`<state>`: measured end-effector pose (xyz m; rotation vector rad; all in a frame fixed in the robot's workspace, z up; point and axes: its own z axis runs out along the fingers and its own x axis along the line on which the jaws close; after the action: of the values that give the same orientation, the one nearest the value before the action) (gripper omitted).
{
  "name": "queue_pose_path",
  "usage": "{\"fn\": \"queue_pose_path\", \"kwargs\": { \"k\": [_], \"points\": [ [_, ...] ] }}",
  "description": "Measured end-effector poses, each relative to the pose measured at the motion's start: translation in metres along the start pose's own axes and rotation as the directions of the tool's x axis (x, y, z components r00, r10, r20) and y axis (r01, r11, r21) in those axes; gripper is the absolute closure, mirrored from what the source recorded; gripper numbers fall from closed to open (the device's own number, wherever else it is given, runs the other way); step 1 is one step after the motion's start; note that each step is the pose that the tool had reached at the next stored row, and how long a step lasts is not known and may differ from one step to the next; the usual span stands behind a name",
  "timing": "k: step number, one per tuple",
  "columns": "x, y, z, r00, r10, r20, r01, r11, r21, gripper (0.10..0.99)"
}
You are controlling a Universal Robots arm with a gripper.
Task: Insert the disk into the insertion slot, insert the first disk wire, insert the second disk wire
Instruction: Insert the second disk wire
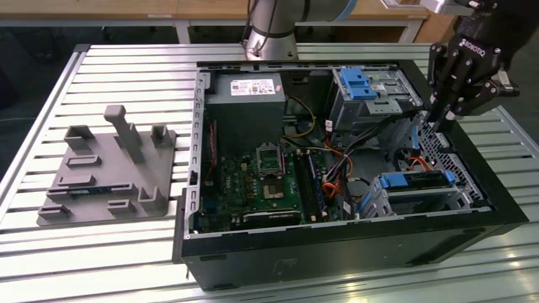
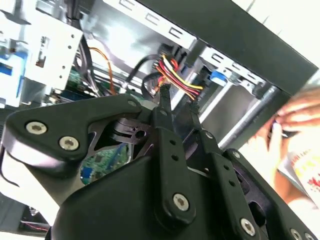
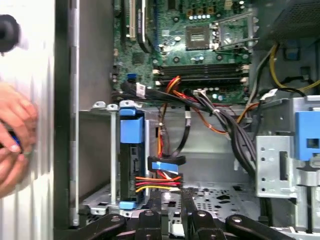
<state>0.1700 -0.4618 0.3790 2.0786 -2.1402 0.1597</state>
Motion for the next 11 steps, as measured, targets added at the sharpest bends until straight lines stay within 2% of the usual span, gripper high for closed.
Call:
{"fn": "queue_pose_path", "kwargs": {
  "k": [4, 5, 8, 9, 11],
  "points": [
    [-0.0103, 0.0003, -0.0013, 0.9975, 0.002, -0.071, -0.002, 1.0, -0.003, 0.784],
    [-0.0149, 0.0004, -0.0014, 0.9969, 0.002, -0.0787, -0.002, 1.0, -0.002, 0.784],
    [-0.029, 0.0008, -0.0009, 0.9965, 0.002, -0.0836, -0.002, 1.0, -0.002, 0.784],
    [-0.0321, 0.0012, -0.0008, 0.9956, 0.003, -0.0934, -0.003, 1.0, -0.002, 0.784],
    [-0.0342, 0.0026, -0.0009, 0.9917, 0.004, -0.1287, -0.004, 1.0, -0.002, 0.784]
  ]
}}
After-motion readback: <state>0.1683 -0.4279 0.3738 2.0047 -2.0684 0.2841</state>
